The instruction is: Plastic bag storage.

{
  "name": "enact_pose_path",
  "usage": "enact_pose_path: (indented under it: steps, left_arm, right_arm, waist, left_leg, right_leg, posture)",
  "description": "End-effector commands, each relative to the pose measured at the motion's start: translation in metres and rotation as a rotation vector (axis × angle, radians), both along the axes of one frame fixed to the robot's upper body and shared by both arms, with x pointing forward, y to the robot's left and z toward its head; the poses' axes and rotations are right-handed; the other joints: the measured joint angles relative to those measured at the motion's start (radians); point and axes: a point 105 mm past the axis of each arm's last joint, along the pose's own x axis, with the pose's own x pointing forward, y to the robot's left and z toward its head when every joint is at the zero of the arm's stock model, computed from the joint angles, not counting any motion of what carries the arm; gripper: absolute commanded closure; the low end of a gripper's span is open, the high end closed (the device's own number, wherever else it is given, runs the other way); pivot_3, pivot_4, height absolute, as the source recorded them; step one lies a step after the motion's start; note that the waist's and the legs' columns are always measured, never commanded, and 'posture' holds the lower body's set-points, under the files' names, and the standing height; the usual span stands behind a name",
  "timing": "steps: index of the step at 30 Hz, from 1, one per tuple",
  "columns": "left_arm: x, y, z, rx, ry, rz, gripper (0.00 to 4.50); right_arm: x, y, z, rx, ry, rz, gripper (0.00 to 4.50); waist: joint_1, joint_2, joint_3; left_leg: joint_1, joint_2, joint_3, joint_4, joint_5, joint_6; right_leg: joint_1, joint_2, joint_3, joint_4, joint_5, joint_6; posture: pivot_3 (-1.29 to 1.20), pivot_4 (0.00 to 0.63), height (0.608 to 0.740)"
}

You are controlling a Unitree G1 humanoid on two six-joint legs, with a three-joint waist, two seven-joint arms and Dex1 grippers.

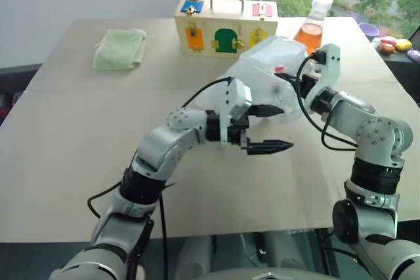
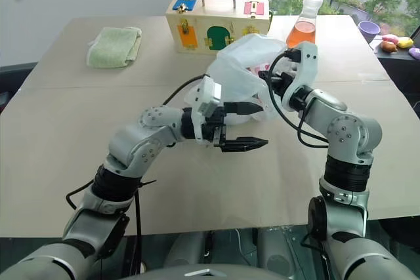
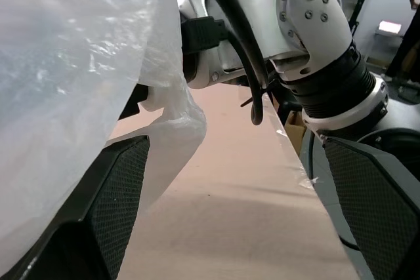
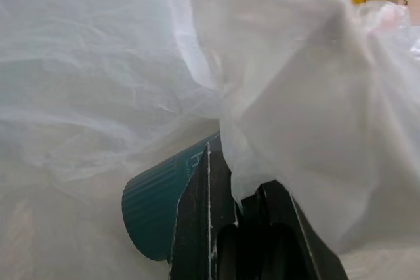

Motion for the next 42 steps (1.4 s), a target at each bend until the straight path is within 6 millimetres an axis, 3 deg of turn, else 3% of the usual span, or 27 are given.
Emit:
enact_pose_path:
  steps: [1,8,16,19,34,39,41,42]
  left_arm:
    - [0.001,-0.007,0.012,-0.023,-0.133,-0.011,0.10]
    - [0.008,0.005,0.017,-0.078,-0.227,0.025,0.10]
    - [0.014,0.034,0.029,-0.256,-0.080,0.064,0.10]
    - [0.014,0.038,0.026,-0.209,-0.131,0.052,0.10]
    - [0.025,-0.017,0.004,-0.017,-0.305,0.018,0.10]
    - [0.023,-0.019,-0.004,0.003,-0.309,-0.011,2.15]
    - [0.021,-0.013,0.003,-0.057,-0.261,-0.010,3.14]
    - [0.020,-0.009,0.010,-0.106,-0.223,-0.006,3.37]
  right_arm:
    - [0.001,-0.001,0.019,0.059,-0.044,-0.003,4.50]
    - [0.006,-0.003,0.017,0.085,-0.024,-0.019,4.50]
    - [0.007,-0.001,0.014,0.082,-0.019,-0.014,4.50]
    - [0.008,-0.002,0.014,0.080,-0.018,-0.013,4.50]
    - [0.011,0.000,0.016,0.080,-0.025,-0.009,4.50]
    - [0.012,-0.002,0.016,0.083,-0.027,-0.019,4.50]
    - [0.013,-0.004,0.017,0.083,-0.030,-0.022,4.50]
    - [0.013,-0.004,0.017,0.083,-0.032,-0.024,4.50]
  waist:
    - [0.000,0.000,0.000]
    - [-0.001,0.000,0.000]
    - [-0.002,0.001,0.000]
    - [-0.002,0.001,0.000]
    - [-0.002,0.001,0.000]
    - [-0.002,0.001,0.000]
    - [-0.002,0.001,0.000]
    - [-0.002,0.001,0.000]
  left_leg:
    - [0.000,0.000,0.000,0.000,0.000,0.000]
    - [0.000,0.000,0.000,0.000,0.000,0.000]
    - [0.000,0.000,0.000,0.000,0.000,0.000]
    - [0.000,0.000,0.000,0.000,0.000,0.000]
    - [0.000,0.000,0.000,0.000,0.000,0.000]
    - [0.000,0.000,0.000,0.000,0.000,0.000]
    - [0.000,0.000,0.000,0.000,0.000,0.000]
    - [0.000,0.000,0.000,0.000,0.000,0.000]
  right_leg:
    - [0.000,0.000,0.000,0.000,0.000,0.000]
    - [0.000,0.000,0.000,0.000,0.000,0.000]
    - [0.000,0.000,0.000,0.000,0.000,0.000]
    - [0.000,0.000,0.000,0.000,0.000,0.000]
    - [0.000,0.000,0.000,0.000,0.000,0.000]
    - [0.000,0.000,0.000,0.000,0.000,0.000]
    - [0.000,0.000,0.000,0.000,0.000,0.000]
    - [0.000,0.000,0.000,0.000,0.000,0.000]
  posture:
    - [0.00,0.150,0.740]
    - [0.00,0.150,0.740]
    - [0.00,0.150,0.740]
    - [0.00,0.150,0.740]
    - [0.00,0.150,0.740]
    - [0.00,0.150,0.740]
    - [0.00,0.150,0.740]
    - [0.00,0.150,0.740]
